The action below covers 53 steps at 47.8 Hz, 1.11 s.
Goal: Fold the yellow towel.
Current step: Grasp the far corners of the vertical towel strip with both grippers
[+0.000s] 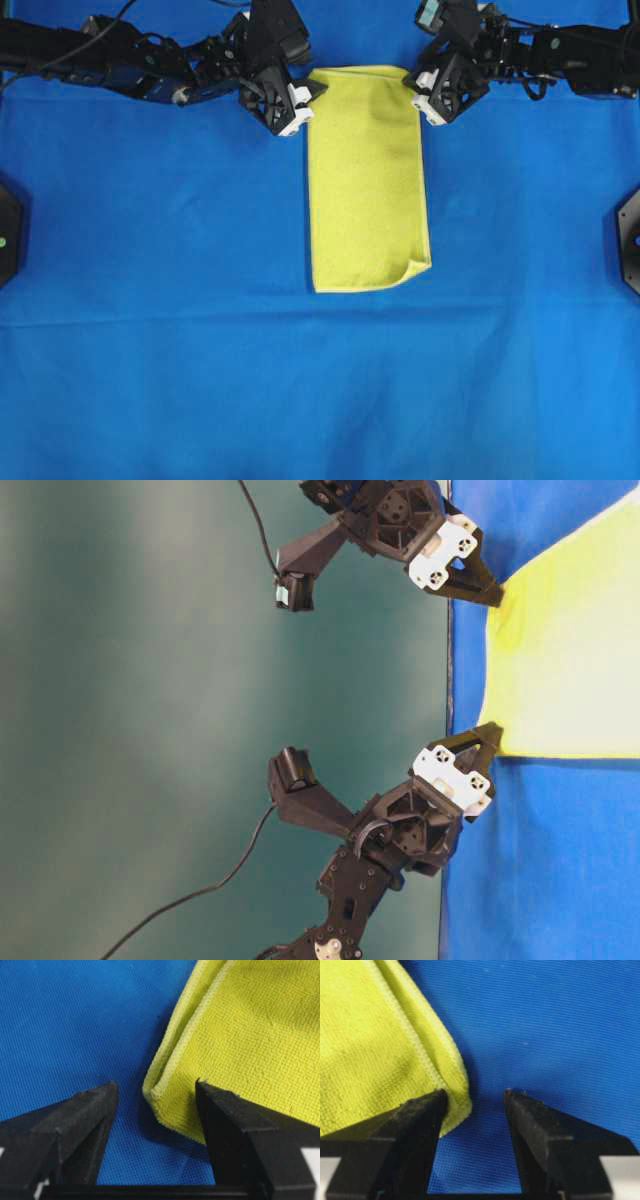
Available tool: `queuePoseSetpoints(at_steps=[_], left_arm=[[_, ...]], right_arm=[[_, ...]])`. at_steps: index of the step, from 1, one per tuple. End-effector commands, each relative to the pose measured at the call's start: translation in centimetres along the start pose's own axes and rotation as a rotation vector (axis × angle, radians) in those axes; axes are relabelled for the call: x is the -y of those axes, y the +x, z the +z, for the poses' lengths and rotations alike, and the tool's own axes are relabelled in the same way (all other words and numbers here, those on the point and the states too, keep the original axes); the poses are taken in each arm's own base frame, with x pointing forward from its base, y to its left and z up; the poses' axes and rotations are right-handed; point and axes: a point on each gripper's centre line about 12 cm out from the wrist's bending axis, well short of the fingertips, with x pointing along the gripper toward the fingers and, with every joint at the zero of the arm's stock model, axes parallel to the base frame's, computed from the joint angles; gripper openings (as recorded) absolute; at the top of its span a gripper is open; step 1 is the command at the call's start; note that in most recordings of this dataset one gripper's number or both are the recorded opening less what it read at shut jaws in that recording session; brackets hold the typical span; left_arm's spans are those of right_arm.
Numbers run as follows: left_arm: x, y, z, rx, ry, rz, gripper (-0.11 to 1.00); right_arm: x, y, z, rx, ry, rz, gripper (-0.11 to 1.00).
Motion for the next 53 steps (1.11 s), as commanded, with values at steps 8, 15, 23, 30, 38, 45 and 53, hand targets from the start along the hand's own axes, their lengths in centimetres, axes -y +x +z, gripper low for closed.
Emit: queuePoseSetpoints(at_steps=[8,15,23,30,38,45,53], left_arm=[[0.0,-0.3,1.2,0.028,-0.002,0.001,0.41],[0.0,-0.3,1.2,0.031,0.003,0.001,0.23],[0.0,-0.3,1.2,0.028,0.012,0.001,0.06],[0.0,-0.4,1.3,0.031,0.015,0.001,0.05],[-0.2,-0.7,2.5,0.061,0.019,0.005,0.05],[-1.2,-1.0,3.8,0.092,0.05,0.026,0.05],[-2.8,-0.9,4.8,0.108,0.067,0.057,0.05]], right_arm=[[0.0,-0.3,0.6,0.02,-0.023,0.001,0.38],[0.0,-0.4,0.2,0.009,-0.027,0.002,0.04],[-0.1,-0.5,0.1,0.006,-0.023,0.003,0.05],[-0.1,-0.6,0.3,0.014,-0.016,0.002,0.05],[0.3,-1.6,1.3,0.034,-0.015,-0.019,0.05],[1.0,-2.8,2.3,0.061,-0.006,-0.044,0.05],[1.7,-3.3,2.9,0.082,0.006,-0.058,0.05]])
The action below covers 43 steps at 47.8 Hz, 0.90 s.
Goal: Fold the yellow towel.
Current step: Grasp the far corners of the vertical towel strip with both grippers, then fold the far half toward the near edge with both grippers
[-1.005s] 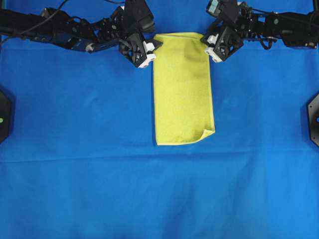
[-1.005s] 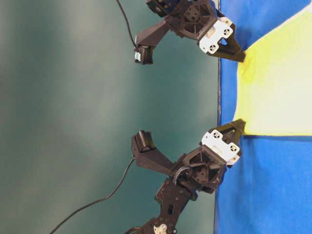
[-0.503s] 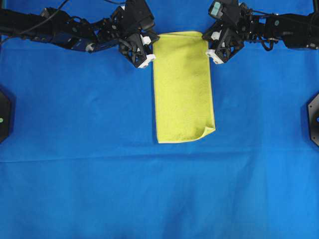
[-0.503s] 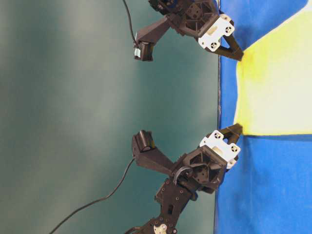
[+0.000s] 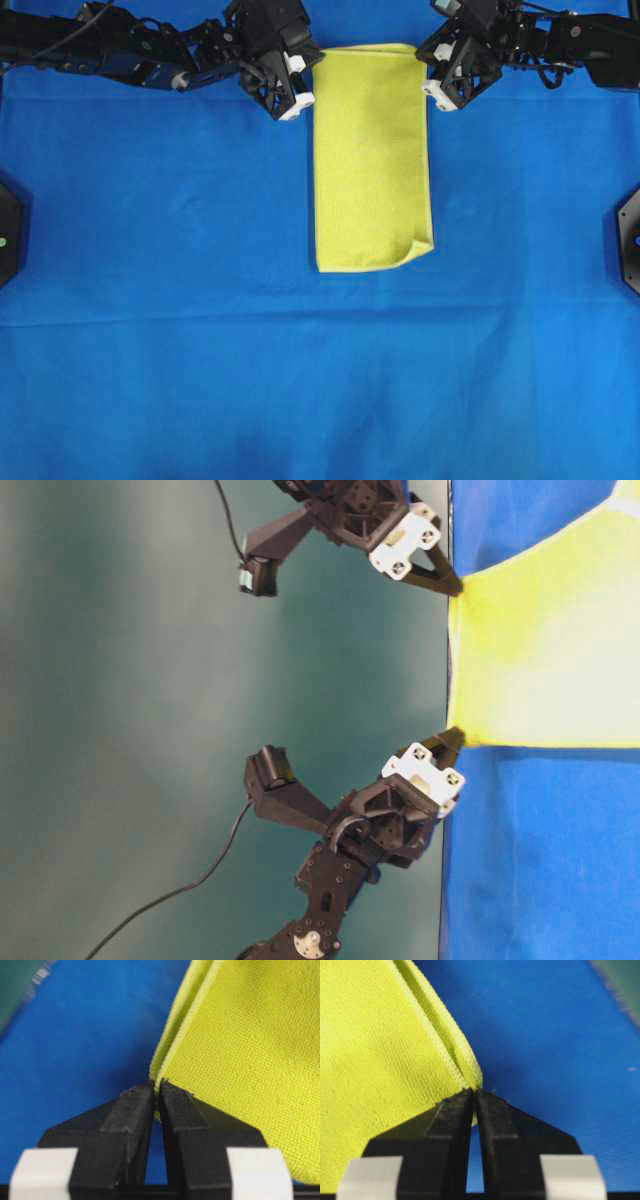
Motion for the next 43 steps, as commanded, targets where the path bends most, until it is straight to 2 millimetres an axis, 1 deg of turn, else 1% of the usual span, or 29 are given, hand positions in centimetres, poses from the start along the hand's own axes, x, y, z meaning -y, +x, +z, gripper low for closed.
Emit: queuePoseSetpoints(at_steps=[1,6,13,17,23,30,38,39,43], left_arm=[[-1.4,-0.5,2.7,0.062,-0.003,0.028,0.05],[-1.9,-0.5,3.1,0.064,-0.006,0.036,0.05],[-1.8,-0.8,3.4,0.05,0.004,0.032,0.05],[-1.4,-1.4,3.6,0.042,0.025,0.023,0.05],[-0.5,-2.5,4.1,0.034,0.051,0.002,0.05],[1.5,-4.3,4.8,0.028,0.086,-0.039,0.05],[4.8,-6.7,5.0,0.022,0.133,-0.113,0.05],[5.5,-7.2,4.9,0.019,0.139,-0.128,0.05],[7.1,-8.2,4.5,0.014,0.156,-0.167,0.05]], right_arm=[[0.5,-0.6,1.4,0.043,0.01,-0.012,0.05],[0.5,-0.6,1.5,0.045,0.013,-0.011,0.05],[0.5,-1.0,1.5,0.05,0.024,-0.011,0.05],[0.2,-1.6,1.7,0.057,0.025,-0.01,0.05],[-0.9,-3.1,2.0,0.065,0.015,-0.006,0.05],[-2.7,-5.3,2.1,0.062,0.002,0.004,0.05],[-5.8,-8.1,1.5,0.055,-0.022,0.044,0.05],[-6.1,-8.4,1.4,0.055,-0.02,0.049,0.05],[-7.6,-9.4,0.7,0.052,-0.034,0.082,0.05]])
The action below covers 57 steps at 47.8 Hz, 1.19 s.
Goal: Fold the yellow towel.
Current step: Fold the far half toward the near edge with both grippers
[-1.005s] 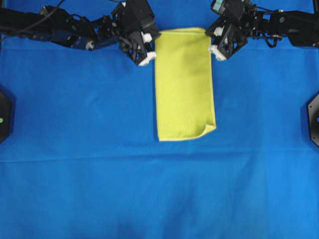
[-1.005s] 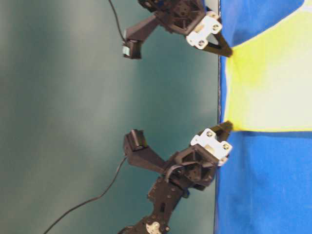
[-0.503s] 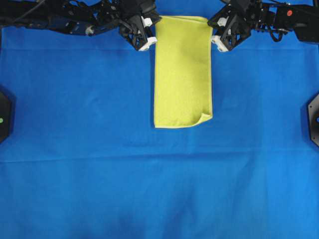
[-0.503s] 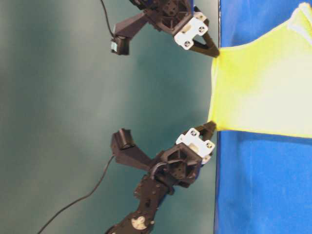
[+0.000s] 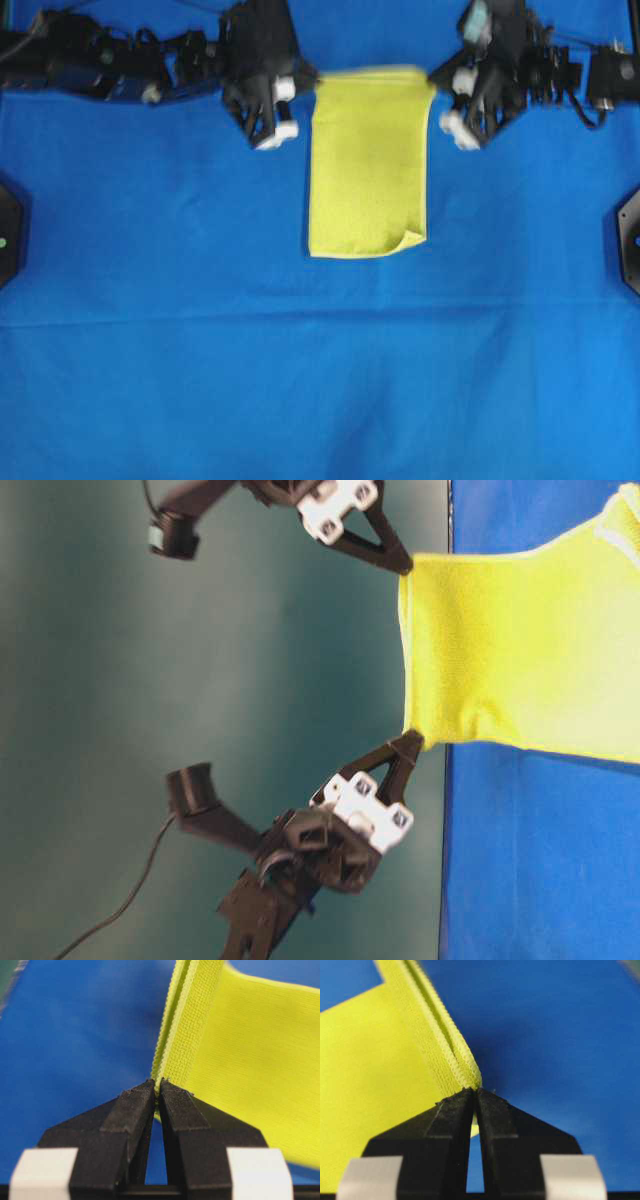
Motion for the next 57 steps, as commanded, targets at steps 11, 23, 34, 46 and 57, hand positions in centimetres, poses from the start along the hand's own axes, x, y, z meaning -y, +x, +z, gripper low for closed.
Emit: queuePoseSetpoints(at_steps=[11,23,34,46,57], left_arm=[[5.5,-2.4,-0.2,-0.029,0.018,-0.122,0.05],[10.4,-2.7,-2.0,-0.084,0.088,-0.227,0.05],[13.8,-2.4,-3.8,-0.112,0.102,-0.293,0.05],[15.3,-1.9,-4.2,-0.083,0.104,-0.316,0.05],[15.4,-1.8,-4.1,-0.074,0.104,-0.317,0.05]], right_arm=[[-4.5,-2.1,-1.5,-0.01,0.003,0.102,0.05],[-7.3,-1.5,-3.4,-0.087,-0.007,0.145,0.05],[-9.6,0.0,-5.8,-0.186,0.0,0.164,0.05],[-11.0,0.2,-6.4,-0.204,-0.01,0.189,0.05],[-11.6,0.1,-6.0,-0.169,-0.001,0.24,0.05]])
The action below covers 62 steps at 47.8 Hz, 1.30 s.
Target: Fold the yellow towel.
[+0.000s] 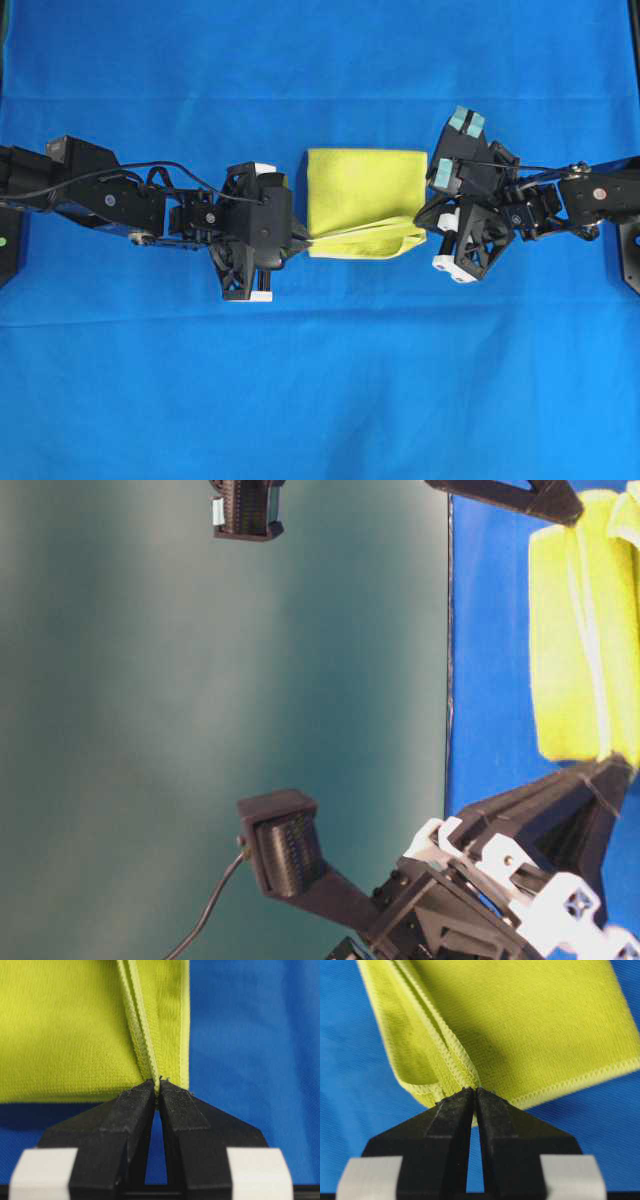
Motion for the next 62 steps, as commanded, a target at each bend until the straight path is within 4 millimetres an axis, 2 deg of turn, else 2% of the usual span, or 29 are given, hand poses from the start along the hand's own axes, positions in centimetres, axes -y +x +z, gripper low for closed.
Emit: queuePoseSetpoints(at_steps=[1,6,14,18,22,25,30,35,48,54,62], left_arm=[[0.2,-0.2,1.1,0.034,0.001,-0.002,0.05],[0.2,-0.2,1.1,0.034,0.001,-0.002,0.08],[0.2,-0.2,1.2,0.036,0.001,-0.002,0.25],[0.2,-0.3,1.2,0.037,0.004,-0.002,0.3],[0.1,-0.5,1.4,0.039,0.004,-0.002,0.3],[0.1,-0.9,1.8,0.046,0.004,-0.001,0.3],[0.1,-2.0,2.4,0.051,0.003,-0.002,0.3],[0.1,-3.8,3.4,0.063,0.003,-0.004,0.31],[1.2,-11.1,6.6,0.188,0.027,-0.03,0.31],[1.1,-14.5,6.7,0.256,0.025,-0.029,0.31],[1.0,-18.6,5.9,0.349,0.022,-0.024,0.31]], right_arm=[[-0.5,-0.2,0.8,0.029,0.002,0.025,0.05],[-0.5,-0.2,0.7,0.031,0.002,0.028,0.05],[-0.8,-0.3,0.9,0.036,-0.003,0.036,0.08],[-1.0,-0.3,0.8,0.032,-0.01,0.039,0.33],[-1.3,-0.4,0.7,0.031,-0.018,0.042,0.57],[-1.5,-0.6,0.9,0.037,-0.02,0.045,0.65],[-2.2,-1.5,1.8,0.066,-0.028,0.055,0.59],[-2.8,-3.2,2.8,0.1,-0.036,0.051,0.59],[-1.9,-9.1,4.8,0.181,-0.029,-0.032,0.59],[-1.1,-12.0,5.2,0.255,-0.042,-0.048,0.59],[0.0,-15.6,4.7,0.371,-0.052,-0.024,0.59]])
